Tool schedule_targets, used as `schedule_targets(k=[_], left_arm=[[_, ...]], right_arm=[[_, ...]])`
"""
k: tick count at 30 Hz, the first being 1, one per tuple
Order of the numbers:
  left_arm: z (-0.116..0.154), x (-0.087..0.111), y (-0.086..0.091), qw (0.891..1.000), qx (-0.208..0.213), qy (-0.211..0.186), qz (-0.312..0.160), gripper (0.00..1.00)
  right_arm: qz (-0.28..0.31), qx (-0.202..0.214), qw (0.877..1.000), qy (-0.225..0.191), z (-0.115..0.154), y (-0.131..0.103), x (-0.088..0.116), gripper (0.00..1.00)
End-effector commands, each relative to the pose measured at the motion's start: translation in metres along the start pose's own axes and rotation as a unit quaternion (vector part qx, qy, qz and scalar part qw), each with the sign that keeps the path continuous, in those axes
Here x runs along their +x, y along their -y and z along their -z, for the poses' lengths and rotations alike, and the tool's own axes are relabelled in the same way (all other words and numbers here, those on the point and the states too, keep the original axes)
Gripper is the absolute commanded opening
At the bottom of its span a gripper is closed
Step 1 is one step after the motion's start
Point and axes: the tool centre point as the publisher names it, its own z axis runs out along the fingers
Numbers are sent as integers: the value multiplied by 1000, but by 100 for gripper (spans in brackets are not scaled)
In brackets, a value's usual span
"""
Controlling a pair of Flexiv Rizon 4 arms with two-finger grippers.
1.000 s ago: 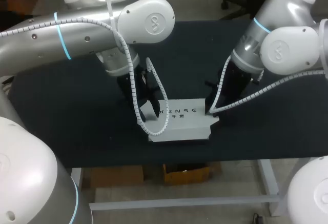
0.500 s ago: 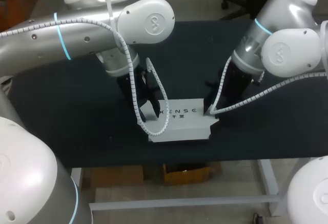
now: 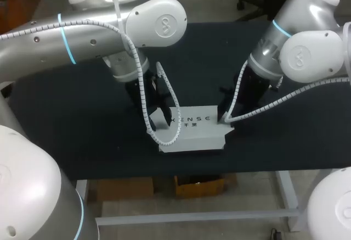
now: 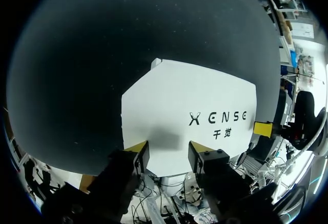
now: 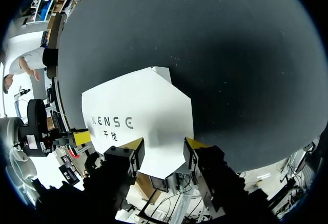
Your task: Assemble the packaging by folding the flat box into shape, placing the metal phone stand inside, and closing the box properly
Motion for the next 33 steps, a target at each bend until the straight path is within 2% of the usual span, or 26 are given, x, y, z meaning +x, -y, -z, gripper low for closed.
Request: schedule_targets(k=[1, 3, 9, 13, 20, 33], left_arm=[[-2, 1, 1, 1000, 0, 0, 0, 49], [-2, 1, 1, 1000, 0, 0, 0, 48], [-2, 1, 1, 1000, 0, 0, 0, 44], [-2, 1, 1, 1000, 3, 2, 2, 42], [-2, 1, 1, 1000, 8, 3, 1, 44], [-8, 1, -1, 1000, 23, 0, -6, 47]], right_arm=[[0, 0, 1000, 0, 0, 1, 0, 45], [0, 0, 1000, 0, 0, 1, 0, 47], [0, 0, 1000, -1, 0, 1, 1, 42], [1, 1, 1000, -3, -2, 1, 2, 42], [4, -2, 1000, -7, -3, 3, -1, 45], [3, -9, 1000, -18, -3, 5, -8, 44]])
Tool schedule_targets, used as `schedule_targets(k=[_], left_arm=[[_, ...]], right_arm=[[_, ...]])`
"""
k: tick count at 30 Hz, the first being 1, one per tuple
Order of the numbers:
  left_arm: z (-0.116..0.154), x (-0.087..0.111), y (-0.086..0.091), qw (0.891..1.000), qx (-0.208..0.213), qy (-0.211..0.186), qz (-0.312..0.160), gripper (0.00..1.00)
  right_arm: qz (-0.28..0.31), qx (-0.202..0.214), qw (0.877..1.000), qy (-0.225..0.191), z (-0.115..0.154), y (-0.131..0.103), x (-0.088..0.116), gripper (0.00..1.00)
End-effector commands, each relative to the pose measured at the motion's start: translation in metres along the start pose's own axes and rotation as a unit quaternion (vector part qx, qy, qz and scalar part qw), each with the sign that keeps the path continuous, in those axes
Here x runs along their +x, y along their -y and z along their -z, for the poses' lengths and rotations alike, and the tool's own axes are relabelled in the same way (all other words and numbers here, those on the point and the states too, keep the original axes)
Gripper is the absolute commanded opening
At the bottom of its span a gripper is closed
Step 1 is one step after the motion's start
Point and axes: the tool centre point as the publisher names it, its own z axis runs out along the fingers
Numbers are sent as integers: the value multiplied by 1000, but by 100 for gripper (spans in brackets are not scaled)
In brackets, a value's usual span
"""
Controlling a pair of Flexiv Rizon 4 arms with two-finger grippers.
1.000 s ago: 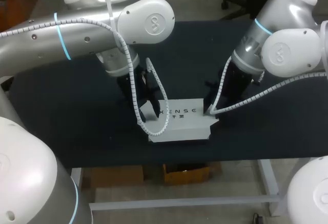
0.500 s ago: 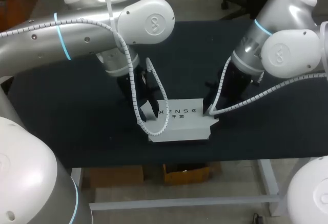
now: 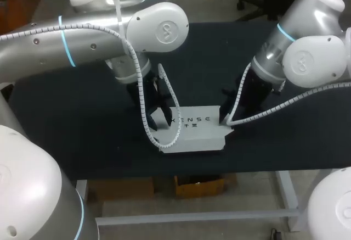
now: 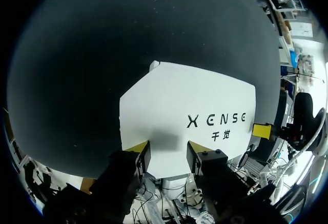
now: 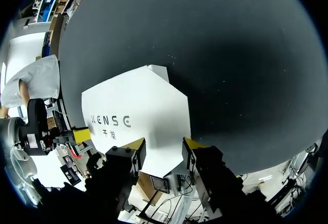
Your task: Assemble the packaging by folding the flat box into shape, placing the metal phone stand inside, and closing the box properly
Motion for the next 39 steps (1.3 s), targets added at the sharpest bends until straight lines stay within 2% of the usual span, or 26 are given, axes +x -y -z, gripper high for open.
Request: schedule_targets(k=[1, 19, 27, 39], left_arm=[[-5, -2, -4, 1000, 9, -6, -1, 47], [-3, -10, -5, 1000, 23, -20, 1, 47], [-3, -11, -5, 999, 54, -7, 2, 48], [-11, -13, -2, 997, 71, -17, -1, 47]], right_arm=[[2, -4, 1000, -5, 0, 2, -2, 43], [6, -3, 1000, -16, -7, 0, -1, 40], [8, -6, 1000, -19, -8, 0, -1, 39], [6, -11, 1000, -28, -11, -2, -4, 40]])
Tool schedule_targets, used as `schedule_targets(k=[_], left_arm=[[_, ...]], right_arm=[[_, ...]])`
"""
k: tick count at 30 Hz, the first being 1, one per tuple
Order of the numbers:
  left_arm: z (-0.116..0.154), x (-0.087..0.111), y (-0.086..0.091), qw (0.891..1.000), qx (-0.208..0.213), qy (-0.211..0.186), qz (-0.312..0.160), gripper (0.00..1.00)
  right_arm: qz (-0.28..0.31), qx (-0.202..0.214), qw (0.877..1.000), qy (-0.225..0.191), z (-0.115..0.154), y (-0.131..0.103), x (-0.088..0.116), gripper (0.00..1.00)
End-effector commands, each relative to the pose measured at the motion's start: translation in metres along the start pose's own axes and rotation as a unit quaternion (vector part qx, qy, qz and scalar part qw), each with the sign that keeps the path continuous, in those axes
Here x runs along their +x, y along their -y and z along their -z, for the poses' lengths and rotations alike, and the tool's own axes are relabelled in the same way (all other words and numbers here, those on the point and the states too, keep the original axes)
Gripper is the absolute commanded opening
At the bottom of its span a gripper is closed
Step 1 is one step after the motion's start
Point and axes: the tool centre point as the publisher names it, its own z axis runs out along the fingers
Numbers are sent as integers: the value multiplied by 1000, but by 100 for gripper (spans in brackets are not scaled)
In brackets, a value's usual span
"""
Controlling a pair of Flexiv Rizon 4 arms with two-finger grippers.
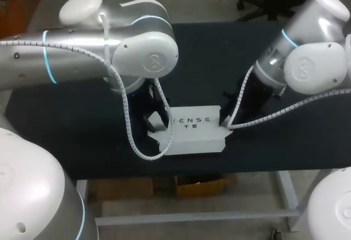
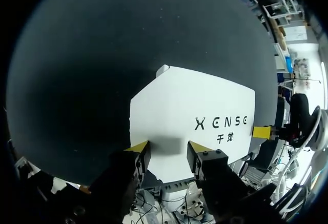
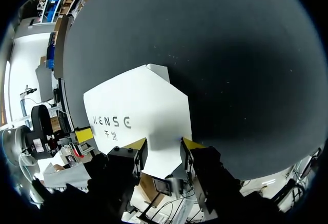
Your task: Assemble the packaging by folding the flat box into shape, placing the metal phone stand inside, and closing the box properly
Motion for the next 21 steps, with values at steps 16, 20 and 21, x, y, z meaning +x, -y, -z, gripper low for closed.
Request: schedule_targets(k=[16, 20, 21], left_arm=[[-7, -7, -5, 999, 24, -26, 1, 44], [-8, -6, -5, 999, 22, -28, 1, 44], [-9, -6, -4, 999, 22, -29, 1, 44]], right_arm=[[7, -20, 999, -34, -4, 5, -3, 40], [9, -27, 999, -42, -5, 5, -4, 40], [10, -29, 999, -44, -5, 5, -4, 41]])
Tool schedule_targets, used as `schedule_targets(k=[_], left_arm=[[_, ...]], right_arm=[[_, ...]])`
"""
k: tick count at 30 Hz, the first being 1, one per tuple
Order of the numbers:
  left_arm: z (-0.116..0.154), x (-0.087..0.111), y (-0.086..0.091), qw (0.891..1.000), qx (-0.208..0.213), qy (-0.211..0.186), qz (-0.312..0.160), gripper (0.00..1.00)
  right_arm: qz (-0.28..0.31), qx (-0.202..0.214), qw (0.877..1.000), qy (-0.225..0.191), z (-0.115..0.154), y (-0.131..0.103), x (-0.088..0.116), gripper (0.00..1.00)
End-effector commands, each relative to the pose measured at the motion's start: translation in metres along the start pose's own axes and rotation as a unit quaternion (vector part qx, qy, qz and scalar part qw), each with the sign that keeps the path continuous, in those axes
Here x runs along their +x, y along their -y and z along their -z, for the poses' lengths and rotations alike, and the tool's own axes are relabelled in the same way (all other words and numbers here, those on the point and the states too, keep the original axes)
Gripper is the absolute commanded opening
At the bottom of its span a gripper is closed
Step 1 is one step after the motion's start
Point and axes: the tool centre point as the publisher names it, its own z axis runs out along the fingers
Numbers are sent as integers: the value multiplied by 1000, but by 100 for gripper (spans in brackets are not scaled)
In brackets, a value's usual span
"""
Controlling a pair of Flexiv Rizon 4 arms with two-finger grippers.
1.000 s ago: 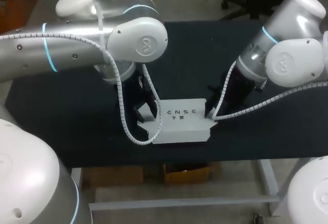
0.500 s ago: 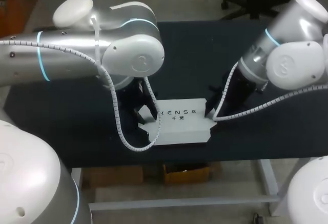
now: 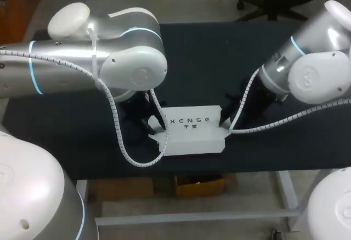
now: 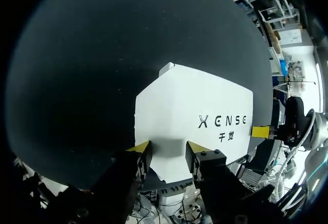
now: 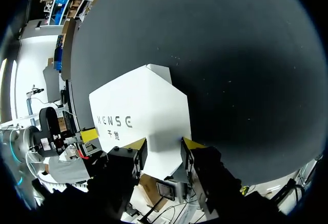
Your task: Assemble the packaging by folding the flat box into shape, placing the metal phone stand inside, and closing the box properly
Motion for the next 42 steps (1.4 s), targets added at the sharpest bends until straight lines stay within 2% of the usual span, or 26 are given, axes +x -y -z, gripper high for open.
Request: schedule_targets(k=[1, 16, 42], left_arm=[[-6, -1, 0, 1000, 0, -3, 0, 44], [-9, -1, 3, 1000, -1, -24, 10, 42], [-16, -1, 9, 998, -2, -58, 10, 42]], right_arm=[[4, -8, 1000, -13, -2, 4, -4, 41], [42, -40, 996, -68, -5, 7, -5, 41], [56, -28, 992, -105, -14, -3, -2, 38]])
